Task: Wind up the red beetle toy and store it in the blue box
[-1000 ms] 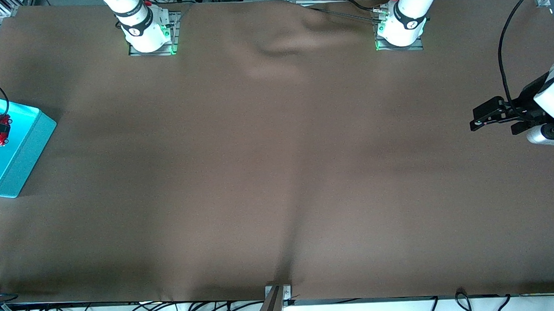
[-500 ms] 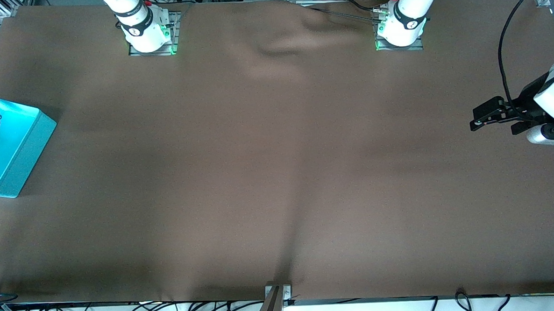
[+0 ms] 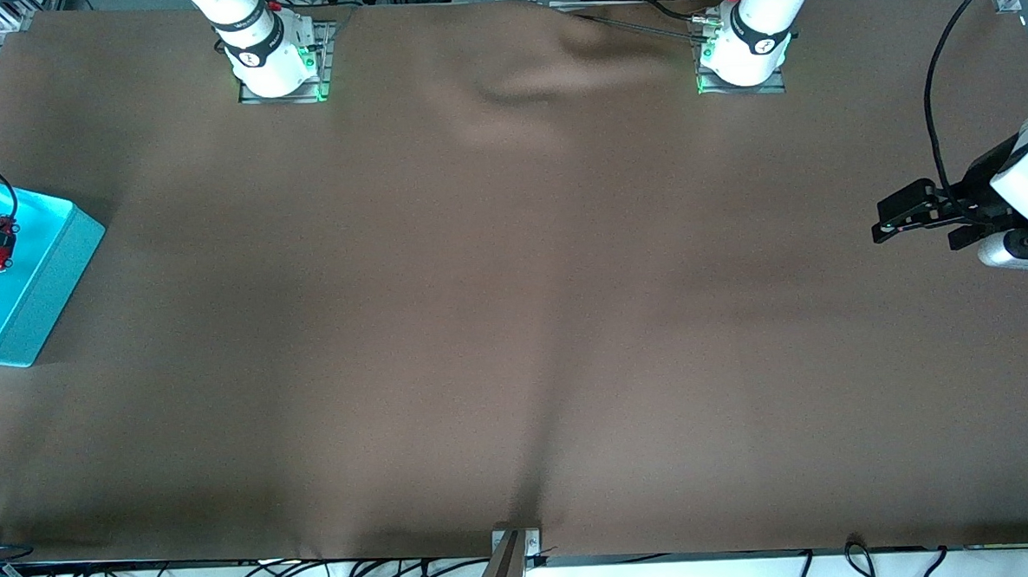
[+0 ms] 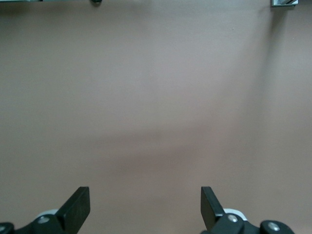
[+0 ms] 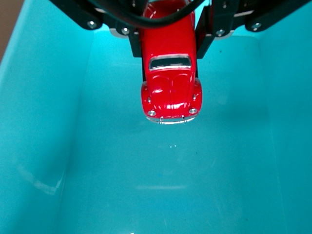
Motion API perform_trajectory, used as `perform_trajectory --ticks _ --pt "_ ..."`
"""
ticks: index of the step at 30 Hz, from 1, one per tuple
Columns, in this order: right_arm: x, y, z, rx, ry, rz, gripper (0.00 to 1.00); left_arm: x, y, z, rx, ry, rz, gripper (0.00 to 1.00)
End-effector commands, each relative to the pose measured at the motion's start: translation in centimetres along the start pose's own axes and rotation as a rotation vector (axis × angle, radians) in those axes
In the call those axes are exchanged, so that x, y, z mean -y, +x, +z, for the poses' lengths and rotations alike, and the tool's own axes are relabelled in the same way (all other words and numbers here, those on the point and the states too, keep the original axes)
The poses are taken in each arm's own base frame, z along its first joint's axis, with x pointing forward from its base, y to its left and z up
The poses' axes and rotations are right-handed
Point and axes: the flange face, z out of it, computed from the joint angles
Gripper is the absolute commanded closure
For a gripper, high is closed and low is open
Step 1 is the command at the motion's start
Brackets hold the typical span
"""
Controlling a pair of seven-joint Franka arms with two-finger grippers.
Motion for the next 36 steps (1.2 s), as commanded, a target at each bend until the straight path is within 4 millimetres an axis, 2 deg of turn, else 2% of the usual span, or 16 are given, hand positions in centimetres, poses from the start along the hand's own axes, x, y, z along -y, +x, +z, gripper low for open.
perform_trajectory --ticks 1,8,17,21,24,25,26,27,28,29,30,36 --pt "-1.0 0.8 0.0 -0.021 -0.002 -0.013 1.0 0.2 -0.2 -0.2 0.005 -0.021 0.024 0.0" --pt "-1.7 0.8 1.0 -0.013 -0.006 -0.008 1.0 0.2 -0.2 -0.2 0.005 -0.021 0.024 0.0" --pt "-2.1 1.1 4.2 -0.061 0.028 -0.017 1.0 0.2 -0.2 -0.2 0.005 -0.021 0.024 0.0" --pt "-2.3 0.9 4.7 -0.067 0.042 -0.02 1.0 0.2 -0.2 -0.2 0.005 -0.021 0.024 0.0" --pt "-2.3 0.9 5.0 -0.065 0.045 -0.014 0.96 0.2 -0.2 -0.2 0.005 -0.022 0.024 0.0" --pt "-2.4 0.9 5.0 -0.066 0.044 -0.014 0.9 0.2 -0.2 -0.2 0.005 -0.022 0.024 0.0" --pt "-2.4 0.8 5.1 -0.064 0.045 -0.013 0.79 0.2 -0.2 -0.2 0.005 -0.022 0.024 0.0" --pt "-2.3 0.9 5.1 -0.065 0.045 -0.015 0.63 0.2 -0.2 -0.2 0.005 -0.022 0.024 0.0" --pt "-2.3 0.9 5.0 -0.065 0.045 -0.014 0.39 0.2 -0.2 -0.2 0.005 -0.022 0.024 0.0" --pt "-2.3 0.9 5.0 -0.066 0.046 -0.013 0.04 0.2 -0.2 -0.2 0.005 -0.022 0.024 0.0" --pt "-2.3 0.9 5.0 -0.069 0.048 -0.009 0.0 0.2 -0.2 -0.2 0.005 -0.022 0.024 0.0" --pt "-2.2 1.0 4.4 -0.082 0.063 -0.003 0.0 0.2 -0.2 -0.2 0.005 -0.022 0.024 0.0"
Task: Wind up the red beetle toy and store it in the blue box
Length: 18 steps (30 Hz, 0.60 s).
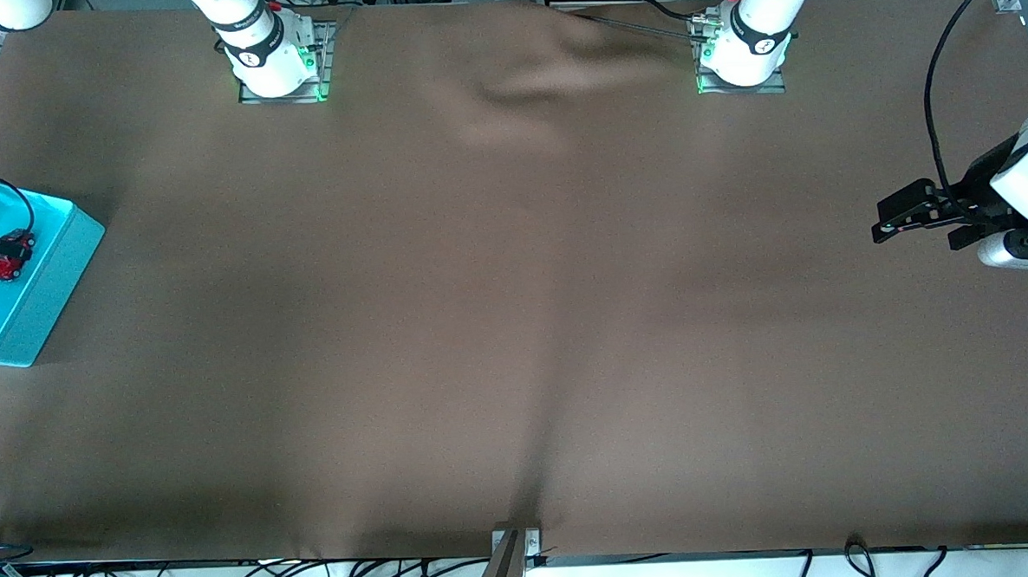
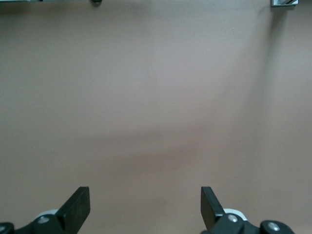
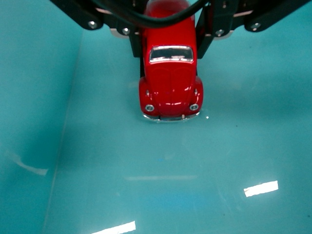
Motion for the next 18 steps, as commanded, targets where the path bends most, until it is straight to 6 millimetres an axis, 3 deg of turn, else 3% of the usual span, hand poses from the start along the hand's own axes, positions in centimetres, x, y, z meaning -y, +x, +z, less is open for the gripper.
perform_trajectory --ticks 1,11,18 --pt "-0.7 0.4 -0.4 -0.024 0.017 -0.007 0.0 0.2 -0.2 -0.2 0.005 -0.022 0.024 0.0" --pt "-0.2 1.5 -2.8 0.012 0.071 -0.015 0.0 0.2 -0.2 -0.2 0.005 -0.022 0.024 0.0" --pt "0.8 3.1 -6.6 0.078 0.112 -0.019 0.0 0.2 -0.2 -0.2 0.005 -0.022 0.024 0.0"
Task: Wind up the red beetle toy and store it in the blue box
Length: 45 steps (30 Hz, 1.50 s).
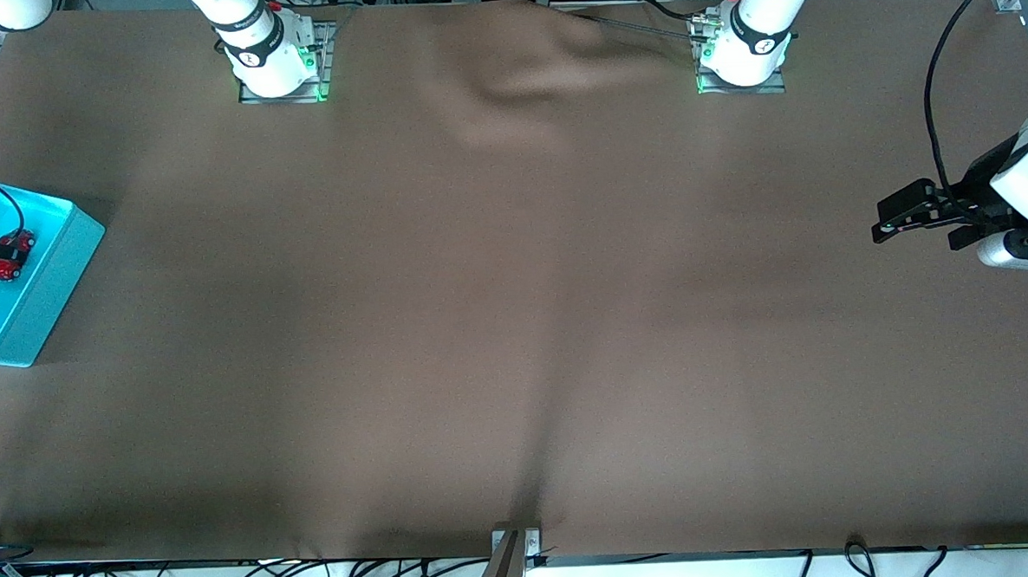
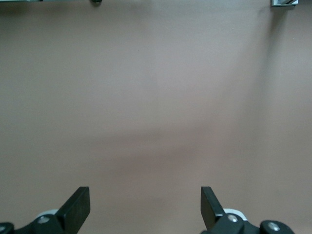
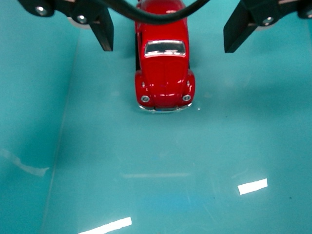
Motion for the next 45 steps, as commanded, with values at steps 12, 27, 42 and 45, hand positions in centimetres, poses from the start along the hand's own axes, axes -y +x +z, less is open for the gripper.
perform_trajectory --ticks 12,27,42,45 --pt "2.3 2.2 -6.8 0.078 -0.007 0.005 0.0 0.2 -0.2 -0.2 0.005 -0.021 0.024 0.0" --pt "11.2 3.6 -13.9 0.072 -0.053 -0.187 0.0 0.2 -0.2 -0.2 0.005 -0.021 0.024 0.0" --pt "20.5 2.4 -20.4 0.097 -0.03 -0.311 0.0 0.2 -0.2 -0.2 0.005 -0.021 0.024 0.0" --pt "21.9 1.6 -22.1 0.094 -0.029 -0.328 0.0 0.2 -0.2 -0.2 0.005 -0.021 0.024 0.0"
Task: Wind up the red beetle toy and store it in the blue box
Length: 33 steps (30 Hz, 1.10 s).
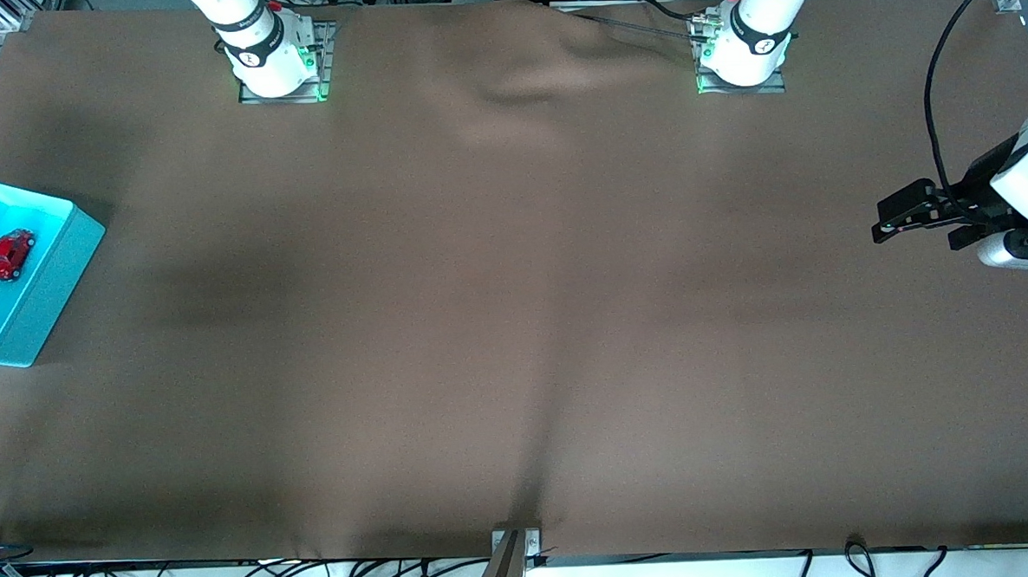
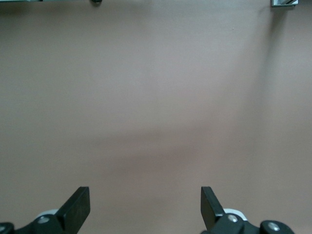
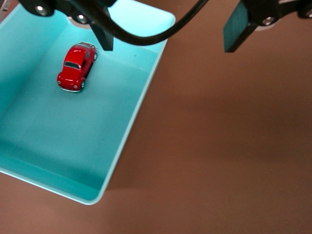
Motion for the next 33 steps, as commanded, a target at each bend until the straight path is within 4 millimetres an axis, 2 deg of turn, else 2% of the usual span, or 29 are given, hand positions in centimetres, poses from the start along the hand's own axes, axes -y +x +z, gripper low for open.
perform_trajectory --ticks 1,13,21,27,33 --pt "2.8 -1.7 -2.8 0.005 -0.002 -0.026 0.0 0.2 -0.2 -0.2 0.005 -0.021 0.024 0.0" --pt "5.9 -3.7 -6.0 -0.001 0.019 0.071 0.0 0.2 -0.2 -0.2 0.005 -0.022 0.024 0.0" --pt "8.7 -5.7 -8.4 -0.012 0.028 0.044 0.0 0.2 -0.2 -0.2 0.005 -0.022 0.024 0.0" --pt "10.1 -6.2 -9.2 0.002 0.034 0.052 0.0 0.2 -0.2 -0.2 0.005 -0.021 0.024 0.0" --pt "12.8 -6.1 -10.3 -0.008 0.028 0.073 0.0 0.2 -0.2 -0.2 0.005 -0.022 0.024 0.0"
